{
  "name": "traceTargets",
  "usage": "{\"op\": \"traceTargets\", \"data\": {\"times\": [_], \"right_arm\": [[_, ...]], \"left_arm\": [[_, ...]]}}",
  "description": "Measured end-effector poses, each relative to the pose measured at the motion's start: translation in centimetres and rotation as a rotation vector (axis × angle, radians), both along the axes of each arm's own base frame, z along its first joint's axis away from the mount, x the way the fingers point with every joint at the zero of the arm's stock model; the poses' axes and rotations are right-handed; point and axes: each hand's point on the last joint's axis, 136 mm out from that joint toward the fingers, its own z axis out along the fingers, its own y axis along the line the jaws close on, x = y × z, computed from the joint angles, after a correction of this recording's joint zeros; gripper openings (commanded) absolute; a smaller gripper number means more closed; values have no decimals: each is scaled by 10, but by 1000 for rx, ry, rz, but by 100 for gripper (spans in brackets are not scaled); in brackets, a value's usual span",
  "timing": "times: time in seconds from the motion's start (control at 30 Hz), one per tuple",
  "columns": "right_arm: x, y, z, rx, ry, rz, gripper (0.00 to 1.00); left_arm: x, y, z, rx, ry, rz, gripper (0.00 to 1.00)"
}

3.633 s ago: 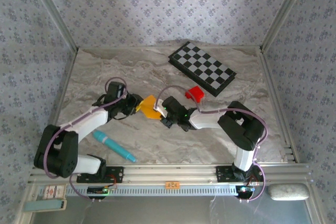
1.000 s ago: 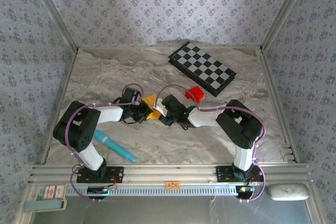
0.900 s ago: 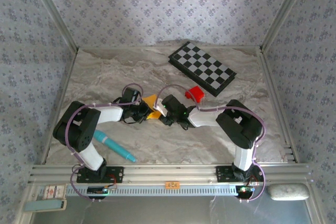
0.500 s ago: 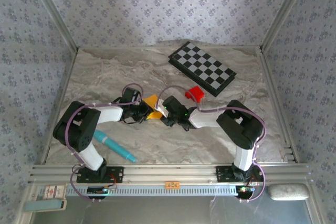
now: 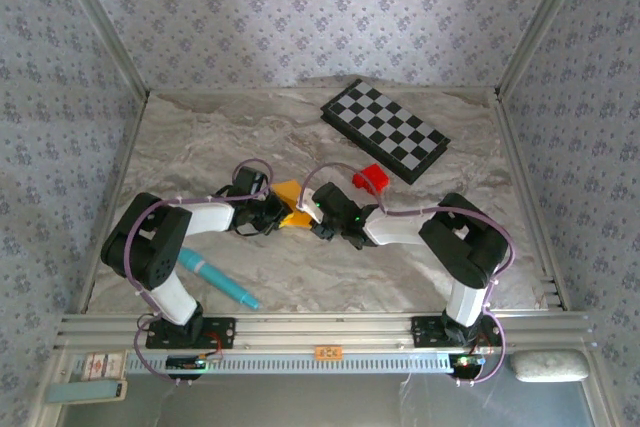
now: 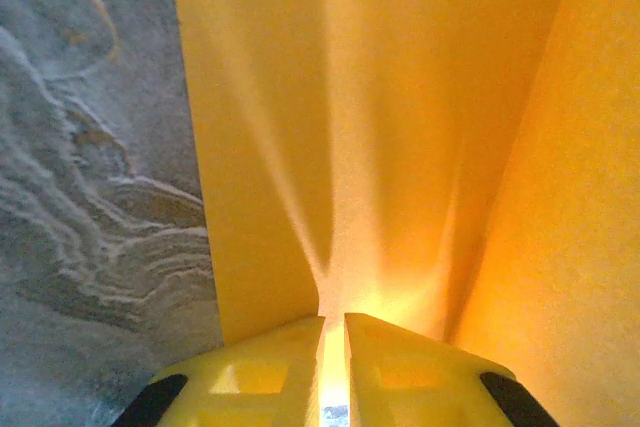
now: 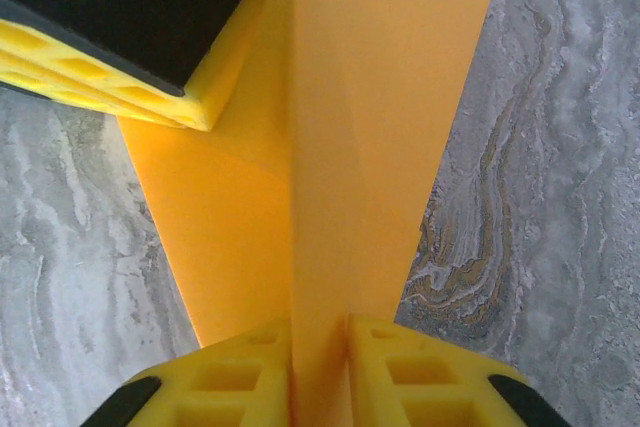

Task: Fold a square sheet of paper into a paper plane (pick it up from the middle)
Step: Fourth fold the wing at the center of the table.

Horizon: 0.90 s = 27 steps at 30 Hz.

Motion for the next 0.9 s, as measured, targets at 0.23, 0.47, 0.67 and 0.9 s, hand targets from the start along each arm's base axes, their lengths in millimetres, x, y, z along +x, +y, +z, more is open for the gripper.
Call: {"op": "traceTargets", "data": {"times": [0.23, 0.47, 0.67, 0.9], "right_arm": [[-2, 1, -1, -1, 5, 14, 9], [-8, 4, -3, 12, 41, 44, 6], [-10, 5, -4, 45, 86, 54, 5], [-10, 7, -4, 100, 158, 43, 5]], "left_arm": [[0, 0, 0, 0, 0, 0, 14], [-1, 0, 0, 4, -3, -6, 14], [-3, 2, 0, 17, 4, -12, 14], [-9, 9, 2, 50, 18, -11, 18]]}}
